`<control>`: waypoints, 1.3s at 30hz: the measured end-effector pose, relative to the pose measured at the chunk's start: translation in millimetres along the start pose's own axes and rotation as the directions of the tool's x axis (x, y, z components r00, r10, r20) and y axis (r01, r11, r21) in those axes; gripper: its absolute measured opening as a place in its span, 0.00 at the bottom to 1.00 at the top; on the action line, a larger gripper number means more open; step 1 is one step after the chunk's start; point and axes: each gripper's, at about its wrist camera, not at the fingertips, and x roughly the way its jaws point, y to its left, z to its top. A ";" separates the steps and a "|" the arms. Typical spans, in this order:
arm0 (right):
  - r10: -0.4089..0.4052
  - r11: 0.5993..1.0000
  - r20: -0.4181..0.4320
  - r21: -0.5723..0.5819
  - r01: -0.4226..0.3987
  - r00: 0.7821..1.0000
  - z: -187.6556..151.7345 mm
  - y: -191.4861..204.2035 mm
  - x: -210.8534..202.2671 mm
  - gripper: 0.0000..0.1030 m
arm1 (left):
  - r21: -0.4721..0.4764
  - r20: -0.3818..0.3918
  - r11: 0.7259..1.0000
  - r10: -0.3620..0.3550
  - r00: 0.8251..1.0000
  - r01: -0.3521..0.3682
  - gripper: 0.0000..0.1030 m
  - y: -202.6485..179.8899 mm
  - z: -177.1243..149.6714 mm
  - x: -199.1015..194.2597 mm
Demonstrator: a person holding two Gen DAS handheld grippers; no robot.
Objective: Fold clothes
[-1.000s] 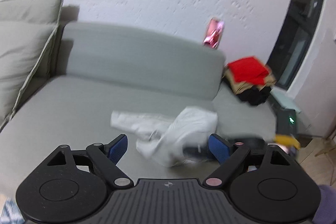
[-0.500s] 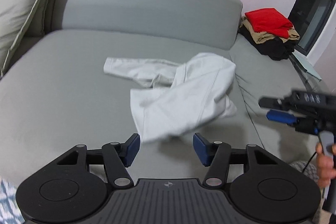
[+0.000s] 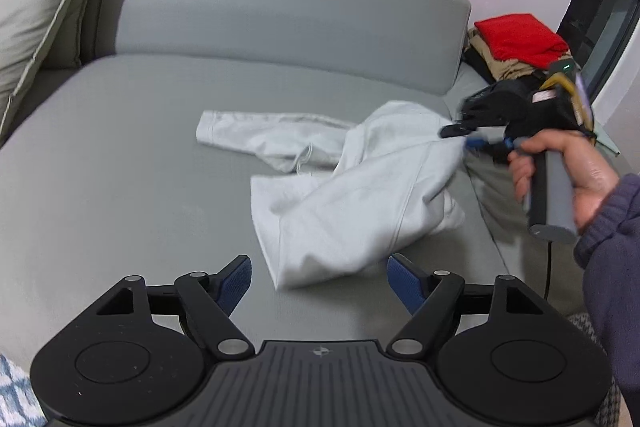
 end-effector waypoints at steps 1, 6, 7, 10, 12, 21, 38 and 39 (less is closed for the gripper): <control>0.019 1.000 0.018 0.004 -0.020 1.000 -3.3 -3.5 -9.1 0.05 | -0.002 -0.006 1.000 0.000 1.000 0.000 0.72 1.1 -2.3 0.3; 0.116 0.981 0.126 0.142 -0.134 0.985 -40.2 -45.6 -89.3 0.04 | 0.011 -0.005 1.000 -0.006 1.000 0.006 0.72 2.7 -9.2 -7.4; 0.104 0.979 0.123 0.163 -0.123 0.987 -56.8 -56.9 -105.7 0.04 | 0.018 -0.005 1.000 -0.006 1.000 0.006 0.72 2.1 -11.0 -9.2; -0.007 0.988 0.042 0.153 0.001 0.999 -106.1 -86.7 -138.9 0.05 | 0.029 -0.015 0.999 -0.012 1.000 0.012 0.72 0.5 -17.6 -11.5; -0.113 0.988 -0.059 0.103 0.119 0.992 -128.7 -102.8 -144.5 0.11 | 0.018 -0.038 1.000 -0.014 0.999 0.015 0.71 0.2 -20.0 -9.5; 0.057 0.998 0.040 -0.001 -0.057 0.998 -115.7 -82.6 -176.4 0.61 | 0.039 0.004 0.999 0.026 1.000 -0.026 0.71 -1.4 -13.4 -6.0; -0.039 0.989 -0.114 -0.148 0.022 0.993 -75.7 7.5 -86.5 0.74 | 0.530 -0.075 0.836 -0.121 0.990 0.142 0.66 -35.6 7.5 86.6; -0.073 0.984 -0.116 -0.169 0.053 0.990 -74.1 13.4 -78.3 0.74 | 0.564 -0.091 0.812 -0.115 0.989 0.147 0.64 -40.4 4.4 91.7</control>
